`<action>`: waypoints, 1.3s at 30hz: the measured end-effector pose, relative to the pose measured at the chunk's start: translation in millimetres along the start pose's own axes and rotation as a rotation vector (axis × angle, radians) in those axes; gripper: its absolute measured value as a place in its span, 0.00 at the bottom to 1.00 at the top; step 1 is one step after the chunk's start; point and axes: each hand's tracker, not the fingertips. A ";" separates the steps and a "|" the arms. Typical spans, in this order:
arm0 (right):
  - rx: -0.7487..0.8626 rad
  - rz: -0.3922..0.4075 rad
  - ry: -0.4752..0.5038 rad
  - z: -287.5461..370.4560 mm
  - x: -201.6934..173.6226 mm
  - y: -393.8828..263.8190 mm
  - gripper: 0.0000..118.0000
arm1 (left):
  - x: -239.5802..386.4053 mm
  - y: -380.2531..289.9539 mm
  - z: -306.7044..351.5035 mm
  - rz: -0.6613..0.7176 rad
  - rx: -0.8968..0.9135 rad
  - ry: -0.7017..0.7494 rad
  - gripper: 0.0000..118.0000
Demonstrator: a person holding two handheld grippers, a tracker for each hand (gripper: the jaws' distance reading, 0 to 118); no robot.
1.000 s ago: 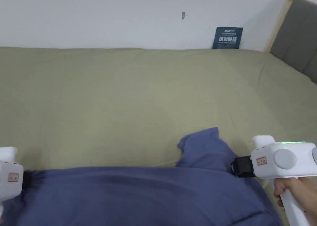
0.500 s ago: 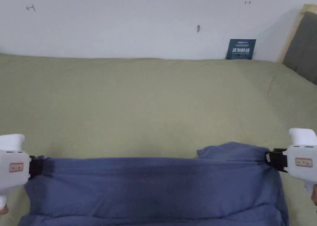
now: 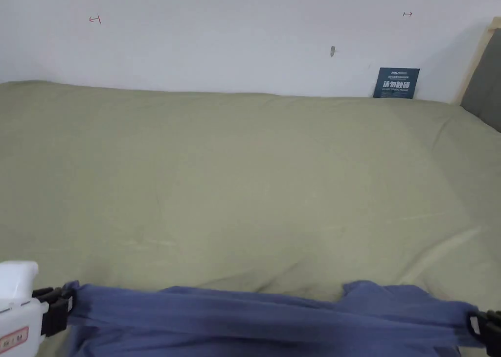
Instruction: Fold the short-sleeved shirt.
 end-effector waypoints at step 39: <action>0.666 0.073 -0.184 113.8 -166.6 -0.8 0.00 | -11.1 4.2 48.6 0.218 0.124 -0.025 0.00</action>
